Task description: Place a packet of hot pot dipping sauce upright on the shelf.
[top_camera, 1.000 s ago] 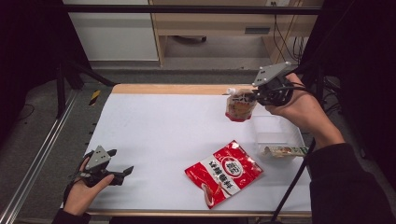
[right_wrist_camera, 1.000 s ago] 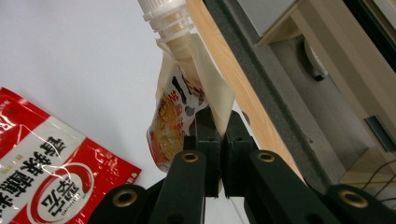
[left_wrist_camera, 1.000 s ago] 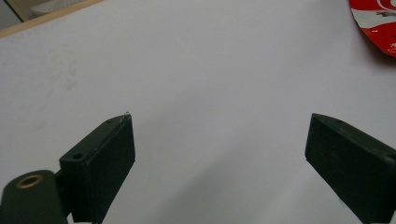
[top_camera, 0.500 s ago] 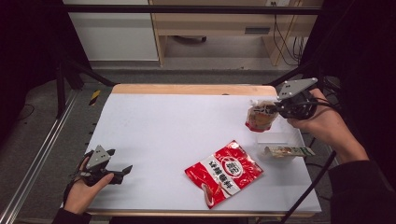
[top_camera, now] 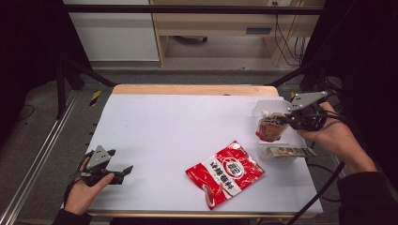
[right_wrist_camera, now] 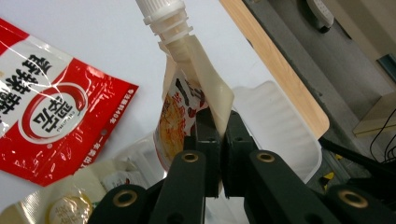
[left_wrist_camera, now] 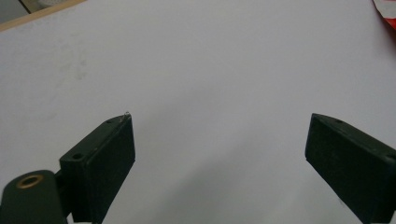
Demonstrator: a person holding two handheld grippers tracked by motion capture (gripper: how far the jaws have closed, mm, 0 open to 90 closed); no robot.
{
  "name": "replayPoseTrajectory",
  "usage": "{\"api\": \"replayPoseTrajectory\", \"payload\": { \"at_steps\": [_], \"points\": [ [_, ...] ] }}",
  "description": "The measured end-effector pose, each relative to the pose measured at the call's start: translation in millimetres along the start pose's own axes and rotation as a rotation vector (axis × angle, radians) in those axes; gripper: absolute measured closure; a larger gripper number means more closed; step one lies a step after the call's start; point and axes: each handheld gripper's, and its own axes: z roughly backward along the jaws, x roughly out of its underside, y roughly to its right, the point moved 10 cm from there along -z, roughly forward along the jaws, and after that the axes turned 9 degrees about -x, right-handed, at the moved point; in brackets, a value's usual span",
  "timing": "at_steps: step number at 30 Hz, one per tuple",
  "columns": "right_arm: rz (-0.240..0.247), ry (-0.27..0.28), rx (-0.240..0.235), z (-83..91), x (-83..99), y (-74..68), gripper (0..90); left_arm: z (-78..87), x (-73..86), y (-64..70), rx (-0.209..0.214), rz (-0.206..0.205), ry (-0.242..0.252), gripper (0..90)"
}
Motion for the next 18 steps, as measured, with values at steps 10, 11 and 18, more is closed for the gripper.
{"api": "replayPoseTrajectory", "payload": {
  "at_steps": [10,11,18],
  "points": [
    [-0.026,-0.022,-0.010,-7.5,17.8,0.6,88.1,-0.4,0.2,0.8,0.004,0.000,-0.004,8.2],
    [-0.031,-0.022,-0.010,-9.0,19.3,0.6,88.1,-0.3,0.1,0.9,0.004,0.000,-0.003,8.2],
    [-0.045,-0.027,-0.025,-19.1,27.7,-1.9,88.1,-0.1,0.0,0.8,0.005,0.002,-0.001,8.3]
  ]
}}
